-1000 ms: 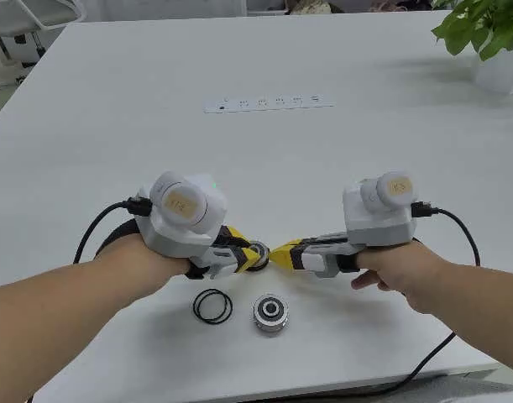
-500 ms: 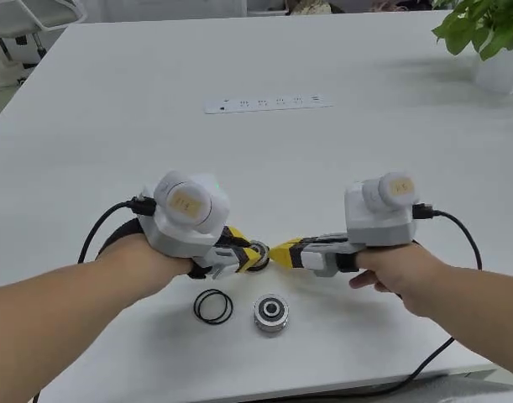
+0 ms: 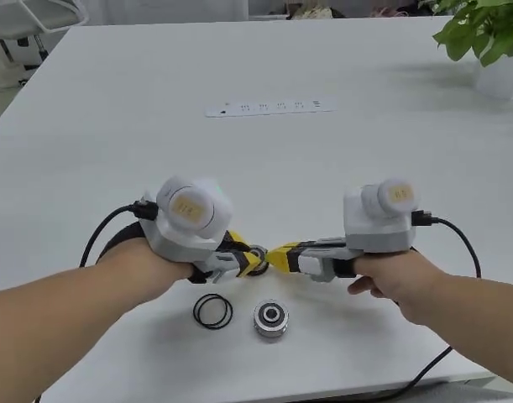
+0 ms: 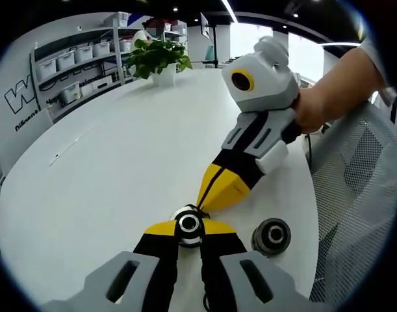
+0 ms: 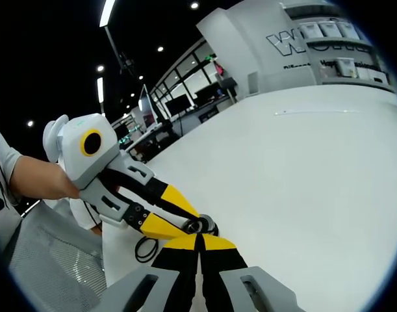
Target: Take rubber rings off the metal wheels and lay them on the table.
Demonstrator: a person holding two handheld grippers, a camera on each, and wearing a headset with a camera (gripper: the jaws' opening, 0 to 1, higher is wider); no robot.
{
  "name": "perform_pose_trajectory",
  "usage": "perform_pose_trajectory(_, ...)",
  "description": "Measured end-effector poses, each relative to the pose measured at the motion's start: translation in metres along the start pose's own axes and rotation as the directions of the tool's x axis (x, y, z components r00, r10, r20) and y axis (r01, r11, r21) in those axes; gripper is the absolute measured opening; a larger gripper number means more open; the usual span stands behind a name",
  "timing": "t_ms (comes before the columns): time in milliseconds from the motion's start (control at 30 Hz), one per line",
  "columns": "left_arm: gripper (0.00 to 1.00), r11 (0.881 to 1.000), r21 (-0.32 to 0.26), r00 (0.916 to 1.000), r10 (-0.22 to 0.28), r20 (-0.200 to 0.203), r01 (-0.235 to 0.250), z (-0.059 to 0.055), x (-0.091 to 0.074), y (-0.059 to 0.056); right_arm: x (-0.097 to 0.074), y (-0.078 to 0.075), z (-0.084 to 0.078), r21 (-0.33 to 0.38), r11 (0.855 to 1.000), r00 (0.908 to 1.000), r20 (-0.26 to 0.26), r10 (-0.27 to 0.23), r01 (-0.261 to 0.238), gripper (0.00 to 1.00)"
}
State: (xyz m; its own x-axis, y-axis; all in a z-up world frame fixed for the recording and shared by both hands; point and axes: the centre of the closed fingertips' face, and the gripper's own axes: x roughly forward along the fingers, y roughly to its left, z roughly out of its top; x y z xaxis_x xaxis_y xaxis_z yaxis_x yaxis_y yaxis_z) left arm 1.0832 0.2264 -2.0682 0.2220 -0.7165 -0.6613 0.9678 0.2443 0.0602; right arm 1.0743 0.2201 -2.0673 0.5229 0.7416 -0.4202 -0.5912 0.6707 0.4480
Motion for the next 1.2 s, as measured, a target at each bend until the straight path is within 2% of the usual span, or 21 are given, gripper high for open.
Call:
perform_pose_trajectory(500,0.07,1.000,0.005,1.0000,0.001,0.001,-0.001,0.000,0.000,0.000,0.005,0.010,0.006,-0.035,0.999,0.9990,0.015,0.041,-0.041,0.00)
perform_pose_trajectory(767,0.07,1.000,0.003,0.9999,0.004,0.010,-0.004,0.000,-0.001,0.001,0.003,0.014,0.006,-0.030,0.997,0.9975,0.018,0.069,-0.069,0.00)
perform_pose_trajectory(1200,0.08,1.000,-0.004,1.0000,0.001,0.008,-0.001,0.000,0.000,0.000,0.000,0.017,0.007,-0.029,0.996,0.9961,0.020,0.086,-0.085,0.00)
